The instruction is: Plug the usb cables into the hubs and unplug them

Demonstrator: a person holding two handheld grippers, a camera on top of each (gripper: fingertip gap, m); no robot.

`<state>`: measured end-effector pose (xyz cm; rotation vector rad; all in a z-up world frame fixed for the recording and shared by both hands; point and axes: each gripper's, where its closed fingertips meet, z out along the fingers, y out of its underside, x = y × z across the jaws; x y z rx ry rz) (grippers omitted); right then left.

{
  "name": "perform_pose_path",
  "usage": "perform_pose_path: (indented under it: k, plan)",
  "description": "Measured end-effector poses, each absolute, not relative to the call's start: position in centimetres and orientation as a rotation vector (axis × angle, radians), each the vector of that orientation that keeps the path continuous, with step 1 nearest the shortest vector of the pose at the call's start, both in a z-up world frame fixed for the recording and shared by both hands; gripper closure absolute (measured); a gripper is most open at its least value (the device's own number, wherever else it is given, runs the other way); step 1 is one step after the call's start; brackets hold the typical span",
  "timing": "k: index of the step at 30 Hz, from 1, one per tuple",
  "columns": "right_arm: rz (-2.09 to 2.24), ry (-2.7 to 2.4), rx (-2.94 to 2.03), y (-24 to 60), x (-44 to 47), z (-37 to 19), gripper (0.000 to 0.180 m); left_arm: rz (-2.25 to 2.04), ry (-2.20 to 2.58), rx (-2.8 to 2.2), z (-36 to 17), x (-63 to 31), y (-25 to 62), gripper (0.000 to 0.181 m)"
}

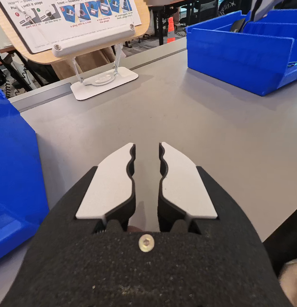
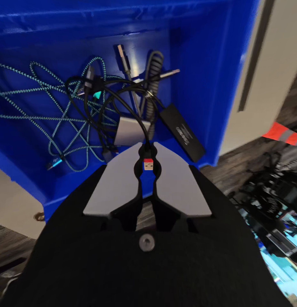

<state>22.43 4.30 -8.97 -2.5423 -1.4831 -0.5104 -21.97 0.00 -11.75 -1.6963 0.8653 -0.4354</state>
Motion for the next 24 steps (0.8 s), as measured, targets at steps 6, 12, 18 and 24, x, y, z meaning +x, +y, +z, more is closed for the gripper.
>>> perform_pose_path:
  k: [6,12,18,24]
  plan:
    - [-0.424,-1.405,-2.648,6.1,22.7,-16.1,0.162,-0.398,0.84,-1.729,-12.4,-22.1,0.4,0.155]
    - [-0.156,-0.951,-2.427,5.9,20.0,-11.7,0.13,-0.451,0.745,-1.762,-12.1,-23.2,0.9,0.155]
    - [-0.05,-0.474,-1.904,1.1,12.0,-0.8,0.129,-0.291,0.641,-1.765,-9.7,-24.0,4.3,0.154]
    - [0.147,-0.21,-1.711,0.7,-0.3,-1.1,0.14,-0.335,0.41,-1.769,-5.9,-23.3,8.5,0.15]
